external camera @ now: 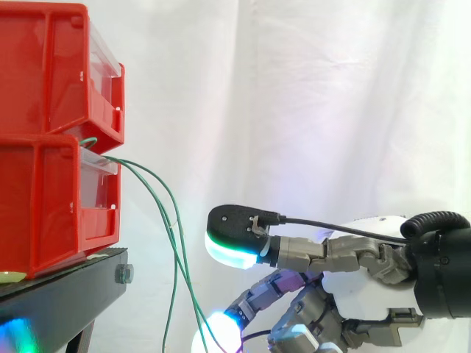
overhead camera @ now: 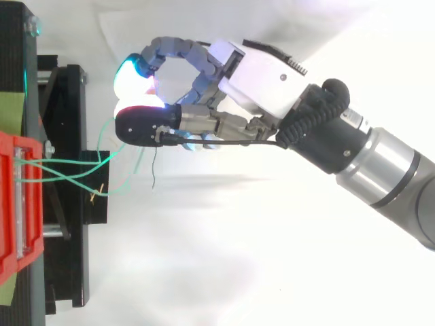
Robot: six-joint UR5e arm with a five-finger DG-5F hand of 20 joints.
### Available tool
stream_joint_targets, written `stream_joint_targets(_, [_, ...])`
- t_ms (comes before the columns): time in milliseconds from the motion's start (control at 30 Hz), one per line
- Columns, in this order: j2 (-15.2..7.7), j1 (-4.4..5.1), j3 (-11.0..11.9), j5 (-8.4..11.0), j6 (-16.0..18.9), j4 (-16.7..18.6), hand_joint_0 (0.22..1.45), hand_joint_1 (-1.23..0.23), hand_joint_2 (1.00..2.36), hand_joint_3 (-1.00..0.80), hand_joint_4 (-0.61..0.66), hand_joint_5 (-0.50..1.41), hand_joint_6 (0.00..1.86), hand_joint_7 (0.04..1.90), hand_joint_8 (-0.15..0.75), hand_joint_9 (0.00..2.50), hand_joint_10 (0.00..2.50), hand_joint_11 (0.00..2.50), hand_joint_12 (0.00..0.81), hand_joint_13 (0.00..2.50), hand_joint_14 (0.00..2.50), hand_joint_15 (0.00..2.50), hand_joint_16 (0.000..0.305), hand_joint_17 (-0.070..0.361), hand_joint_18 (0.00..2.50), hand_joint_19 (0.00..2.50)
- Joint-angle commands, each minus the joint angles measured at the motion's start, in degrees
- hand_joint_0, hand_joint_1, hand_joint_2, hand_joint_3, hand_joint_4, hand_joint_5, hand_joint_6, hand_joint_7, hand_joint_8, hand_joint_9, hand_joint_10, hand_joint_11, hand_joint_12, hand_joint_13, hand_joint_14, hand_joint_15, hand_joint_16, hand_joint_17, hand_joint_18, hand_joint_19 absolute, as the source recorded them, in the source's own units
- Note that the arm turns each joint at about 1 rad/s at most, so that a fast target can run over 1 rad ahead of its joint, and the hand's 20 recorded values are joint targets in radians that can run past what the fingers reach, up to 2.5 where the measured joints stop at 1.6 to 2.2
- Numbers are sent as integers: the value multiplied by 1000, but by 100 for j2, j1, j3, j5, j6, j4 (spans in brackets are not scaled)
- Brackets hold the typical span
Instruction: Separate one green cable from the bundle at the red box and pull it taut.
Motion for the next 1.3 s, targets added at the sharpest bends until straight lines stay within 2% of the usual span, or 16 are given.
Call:
stream_joint_targets(0, [0, -45, 176, -181, -247, -322, 406, -392, 1000, -500, 329, -139, 503, 859, 386, 1453, 21, 1412, 468, 1528, 30, 1496, 75, 170, 1160, 1000])
stream_joint_targets(33, [0, -36, 281, -172, -291, -322, 407, -392, 1000, -500, 327, -139, 503, 856, 387, 1452, 21, 1421, 457, 1527, 31, 1497, 75, 169, 1160, 1001])
stream_joint_targets(100, [0, -45, 334, -163, -335, -313, 407, -391, 1000, -500, 328, -139, 503, 858, 382, 1453, 22, 1411, 465, 1525, 34, 1502, 75, 168, 1158, 999])
stream_joint_targets(133, [-9, -27, 439, -119, -423, -208, 407, -391, 1000, -500, 328, -139, 503, 859, 385, 1452, 19, 1413, 458, 1524, 31, 1510, 75, 168, 1159, 1000])
stream_joint_targets(200, [-9, -10, 501, -40, -581, -23, 408, -390, 1000, -500, 327, -139, 503, 858, 386, 1451, 20, 1414, 469, 1524, 30, 1505, 75, 168, 1156, 1001])
stream_joint_targets(367, [0, 60, 536, 320, -1706, 1155, 410, -385, 1000, -500, 329, -140, 503, 859, 379, 1448, 20, 1411, 457, 1521, 28, 1500, 74, 167, 1152, 1004])
stream_joint_targets(400, [0, 60, 571, 329, -2093, 1585, 410, -384, 1000, -500, 326, -140, 503, 858, 385, 1450, 20, 1406, 465, 1520, 31, 1504, 74, 167, 1152, 1003])
stream_joint_targets(533, [0, 78, 571, 390, -2471, 2007, 410, -384, 1000, -500, 325, -140, 503, 858, 380, 1447, 20, 1408, 457, 1520, 32, 1499, 74, 167, 1152, 1004])
stream_joint_targets(633, [0, 140, 571, 540, -2533, 2095, 410, -383, 1000, -500, 329, -141, 503, 858, 379, 1447, 20, 1408, 457, 1519, 34, 1504, 74, 167, 1150, 1005])
stream_joint_targets(767, [-9, 298, 501, 953, -2471, 2113, 411, -382, 1000, -500, 326, -141, 503, 859, 386, 1444, 20, 1422, 458, 1519, 29, 1506, 74, 167, 1148, 1004])
stream_joint_targets(900, [-9, 430, 343, 1217, -2322, 2157, 411, -381, 1000, -500, 326, -141, 503, 857, 379, 1445, 20, 1398, 465, 1517, 32, 1505, 74, 166, 1146, 1006])
stream_joint_targets(1067, [-27, 561, 61, 1384, -2278, 2605, 412, -380, 1000, -500, 327, -141, 503, 861, 381, 1443, 20, 1418, 457, 1516, 30, 1496, 74, 166, 1144, 1005])
stream_joint_targets(1100, [-27, 632, 17, 1507, -2330, 2781, 412, -380, 1000, -500, 326, -141, 503, 857, 381, 1443, 20, 1419, 457, 1516, 32, 1498, 74, 165, 1144, 1006])
stream_joint_targets(1200, [-27, 720, 17, 1691, -2409, 2860, 412, -379, 1000, -500, 323, -141, 503, 857, 379, 1444, 22, 1407, 457, 1513, 32, 1499, 74, 166, 1144, 999])
stream_joint_targets(1267, [-70, 764, 17, 1744, -2409, 2860, 412, -379, 1000, -500, 325, -141, 503, 854, 380, 1446, 19, 1414, 458, 1514, 32, 1505, 74, 166, 1143, 997])
